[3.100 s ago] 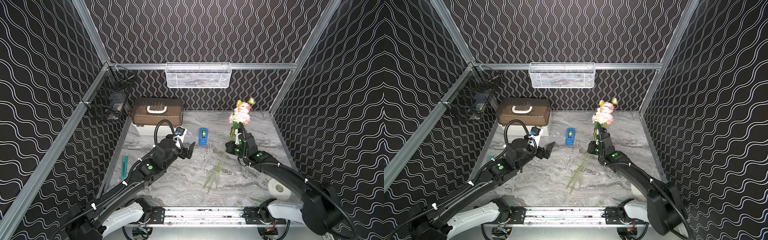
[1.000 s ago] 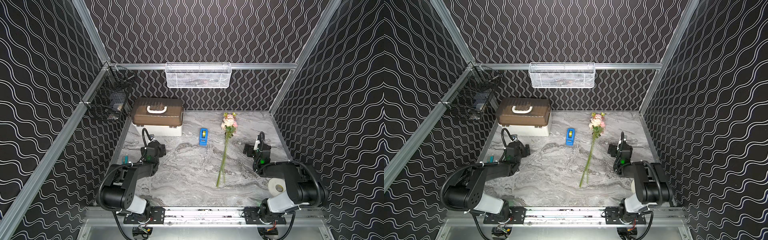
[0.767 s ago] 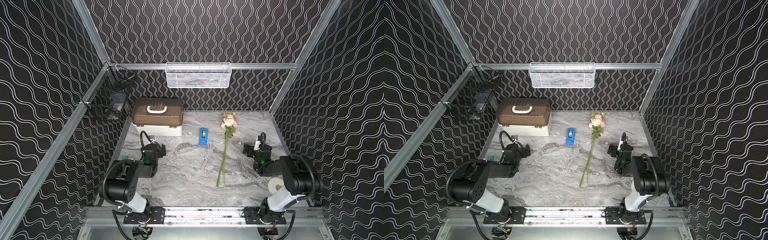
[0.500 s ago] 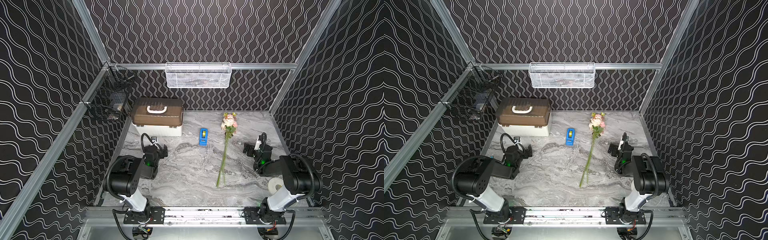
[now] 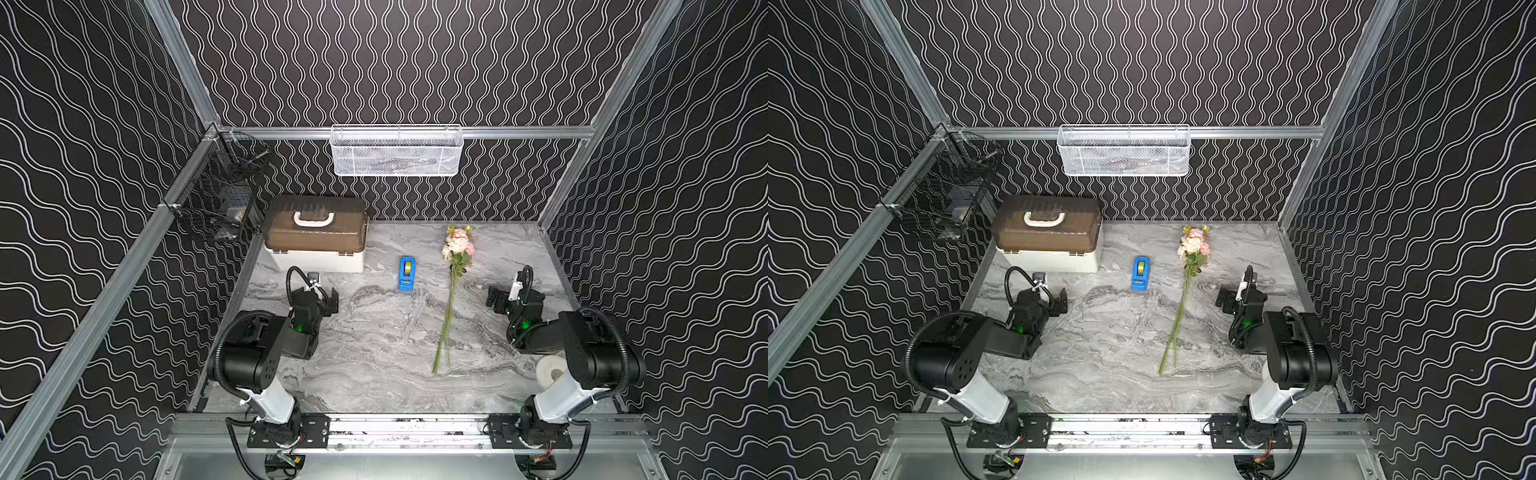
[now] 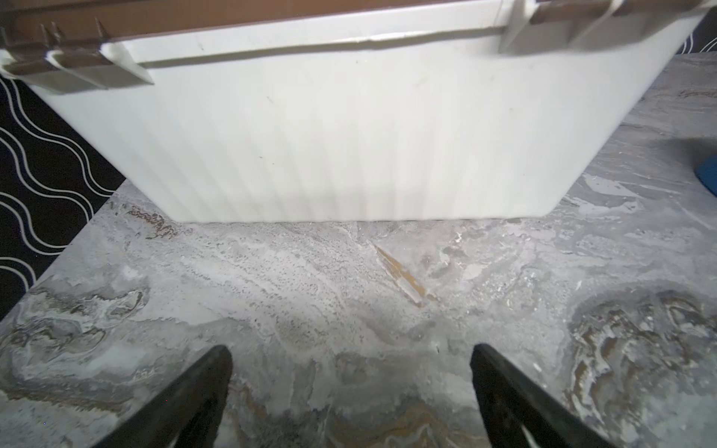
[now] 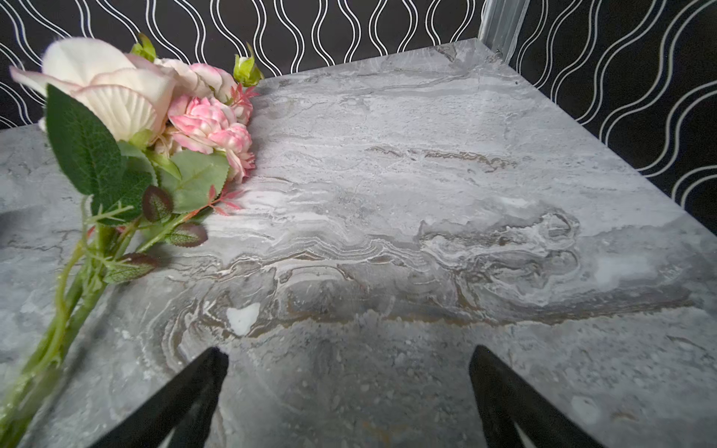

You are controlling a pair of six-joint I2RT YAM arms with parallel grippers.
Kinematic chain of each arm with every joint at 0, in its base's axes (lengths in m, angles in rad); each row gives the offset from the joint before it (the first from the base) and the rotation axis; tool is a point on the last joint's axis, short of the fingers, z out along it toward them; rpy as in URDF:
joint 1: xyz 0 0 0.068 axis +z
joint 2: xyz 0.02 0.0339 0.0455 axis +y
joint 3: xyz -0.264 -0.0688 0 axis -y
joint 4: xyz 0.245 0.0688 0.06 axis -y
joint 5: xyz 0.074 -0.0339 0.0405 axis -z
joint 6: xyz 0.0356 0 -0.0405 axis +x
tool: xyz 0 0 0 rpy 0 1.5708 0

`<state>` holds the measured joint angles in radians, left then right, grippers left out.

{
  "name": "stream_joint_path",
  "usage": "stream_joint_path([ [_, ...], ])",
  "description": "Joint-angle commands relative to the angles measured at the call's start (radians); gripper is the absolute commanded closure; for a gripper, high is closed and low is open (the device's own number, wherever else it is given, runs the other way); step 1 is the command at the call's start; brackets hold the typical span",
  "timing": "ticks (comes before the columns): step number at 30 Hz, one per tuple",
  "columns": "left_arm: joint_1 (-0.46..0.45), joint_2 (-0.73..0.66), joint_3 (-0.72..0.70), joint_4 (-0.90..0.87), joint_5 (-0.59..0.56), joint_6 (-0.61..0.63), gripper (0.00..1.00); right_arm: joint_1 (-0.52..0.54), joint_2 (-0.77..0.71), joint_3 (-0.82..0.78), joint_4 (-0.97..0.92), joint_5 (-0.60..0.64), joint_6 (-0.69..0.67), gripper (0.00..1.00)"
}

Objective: Wrap bouquets with tape
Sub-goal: Reset both arms

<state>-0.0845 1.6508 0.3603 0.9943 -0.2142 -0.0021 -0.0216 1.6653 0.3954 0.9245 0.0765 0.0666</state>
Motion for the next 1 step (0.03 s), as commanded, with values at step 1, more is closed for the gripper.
stream_joint_path([
  [1,-0.001,0.003,0.004,0.046,-0.008,0.007,0.01,0.000,-0.001,-0.001,0.046,-0.002,-0.006,0.01],
])
